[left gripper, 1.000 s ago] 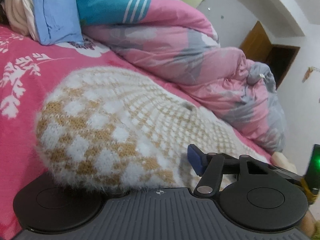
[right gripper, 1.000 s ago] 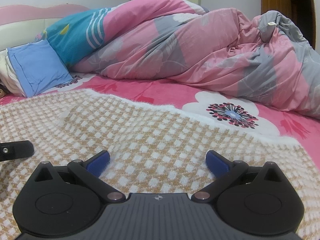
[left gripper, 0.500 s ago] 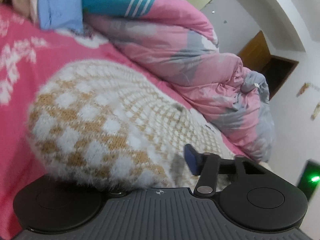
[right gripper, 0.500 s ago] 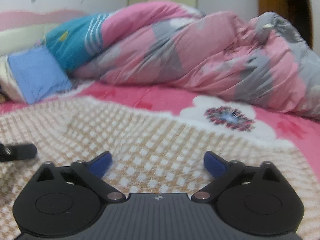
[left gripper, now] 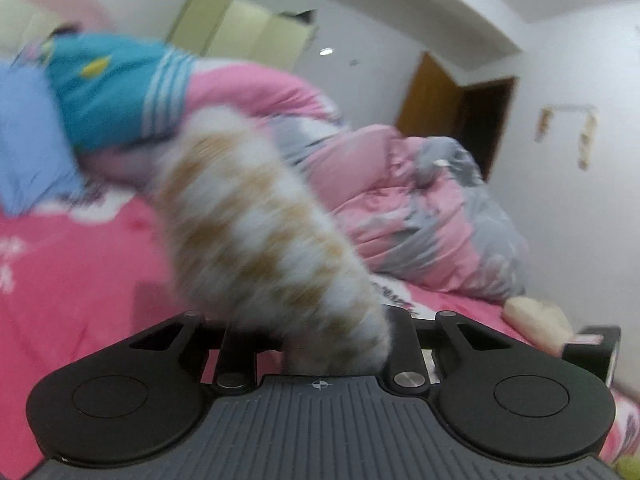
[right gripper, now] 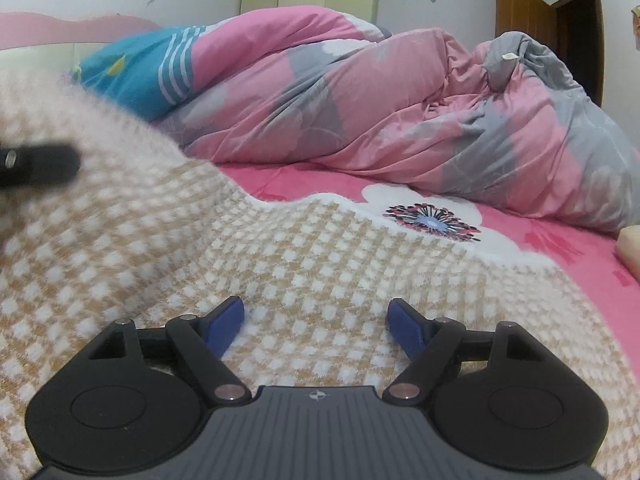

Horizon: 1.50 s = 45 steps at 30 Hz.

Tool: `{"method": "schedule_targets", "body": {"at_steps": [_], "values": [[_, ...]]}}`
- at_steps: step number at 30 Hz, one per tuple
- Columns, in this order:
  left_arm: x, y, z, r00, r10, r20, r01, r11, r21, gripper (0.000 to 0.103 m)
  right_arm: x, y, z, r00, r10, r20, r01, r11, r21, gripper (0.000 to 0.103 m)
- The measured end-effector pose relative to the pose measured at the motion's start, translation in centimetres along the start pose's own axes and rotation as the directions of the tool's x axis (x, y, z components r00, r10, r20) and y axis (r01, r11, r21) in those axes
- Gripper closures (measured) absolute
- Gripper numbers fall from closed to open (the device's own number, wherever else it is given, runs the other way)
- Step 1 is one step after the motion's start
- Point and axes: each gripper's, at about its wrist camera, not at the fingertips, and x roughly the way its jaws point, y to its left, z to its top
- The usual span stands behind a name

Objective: Fold clothes
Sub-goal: 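Lift the gripped cardigan edge up with the left gripper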

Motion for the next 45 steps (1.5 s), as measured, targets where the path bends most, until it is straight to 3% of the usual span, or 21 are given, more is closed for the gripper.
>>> {"method": "schedule_targets", "body": {"at_steps": [3,6,7,10,13,16,18,20,22,23,25,26,27,29,36,38,41,45], "values": [[-0.1,-1.4,-0.1,0.999,-0.035,0.017,0.034,0.998,0.059,0.079,-0.1,0.0,-0.2,1.0,-0.002,0.011,0.002,1.0,-0.003,0.022],[-0.2,-1.5,-0.5,1.0,-0.023,0.021,0.021,0.997,0.079,0.079,-0.3,-0.3,0.0,1.0,0.017,0.005,-0.017,1.0,0.009,0.022],[-0.2,-1.3,-0.5,1.0,-0.015,0.021,0.013,0.996,0.084,0.079,-0.4,-0.6,0.2,0.999,0.032,0.0,-0.032,0.999,0.017,0.025],[-0.2,-0.6,-0.6,1.0,0.01,0.012,-0.011,0.997,0.08,0.079,-0.7,-1.7,1.8,0.999,0.052,0.014,-0.053,0.996,0.065,0.05],[0.0,-0.2,-0.8,1.0,0.026,-0.002,-0.026,0.998,0.064,0.078,-0.6,-2.9,3.5,0.998,0.046,0.035,-0.049,0.993,0.108,0.057],[0.3,0.5,-0.9,0.999,0.019,-0.031,-0.019,1.0,0.015,0.056,1.9,-3.4,3.3,0.999,0.047,-0.005,-0.046,0.99,0.134,0.066],[1.0,1.1,-0.9,0.997,0.013,-0.07,-0.016,0.999,-0.044,0.016,4.2,-3.5,2.6,0.997,0.05,-0.05,-0.042,0.989,0.145,0.065],[1.9,1.9,-1.0,0.994,0.01,-0.113,-0.024,0.992,-0.122,0.004,4.0,-3.0,2.5,0.999,0.027,-0.043,-0.022,0.993,0.119,0.066],[2.5,2.7,-1.3,0.992,0.02,-0.123,-0.044,0.98,-0.194,0.004,3.8,-2.5,2.3,0.999,0.005,-0.035,-0.001,0.996,0.094,0.065],[2.8,3.0,-1.4,0.992,0.03,-0.119,-0.055,0.975,-0.216,0.01,3.8,-2.2,2.2,1.0,-0.006,-0.031,0.009,0.997,0.082,0.065],[2.9,3.0,-1.2,0.994,0.054,-0.098,-0.074,0.973,-0.219,0.033,3.7,-2.5,2.4,0.999,0.002,-0.035,0.001,0.995,0.095,0.065],[2.8,2.7,-1.0,0.994,0.062,-0.085,-0.077,0.979,-0.188,0.053,3.7,-2.7,2.5,0.999,0.01,-0.037,-0.006,0.994,0.107,0.065],[2.7,2.3,-0.9,0.995,0.07,-0.072,-0.08,0.984,-0.156,0.065,3.7,-2.9,2.7,0.999,0.018,-0.04,-0.013,0.993,0.118,0.065],[2.4,1.6,-0.5,0.996,0.076,-0.046,-0.08,0.992,-0.095,0.071,3.6,-3.3,3.0,0.998,0.034,-0.045,-0.028,0.99,0.141,0.066],[1.3,0.3,-0.7,0.998,0.061,-0.017,-0.06,0.998,0.028,0.078,6.5,-3.1,5.0,0.992,0.093,-0.087,-0.08,0.986,0.144,0.067],[1.2,-0.3,-0.4,0.999,0.048,-0.006,-0.047,0.997,0.06,0.078,7.9,-3.0,4.8,0.993,0.076,-0.095,-0.062,0.988,0.141,0.067],[0.7,-1.4,0.0,1.0,0.018,0.009,-0.019,0.993,0.119,0.079,7.3,-3.3,4.7,0.994,0.079,-0.074,-0.067,0.986,0.155,0.067],[0.0,-2.9,0.4,0.999,-0.024,0.03,0.017,0.981,0.194,0.081,2.3,-5.0,3.9,0.99,0.137,0.033,-0.141,0.952,0.27,0.067]]}}
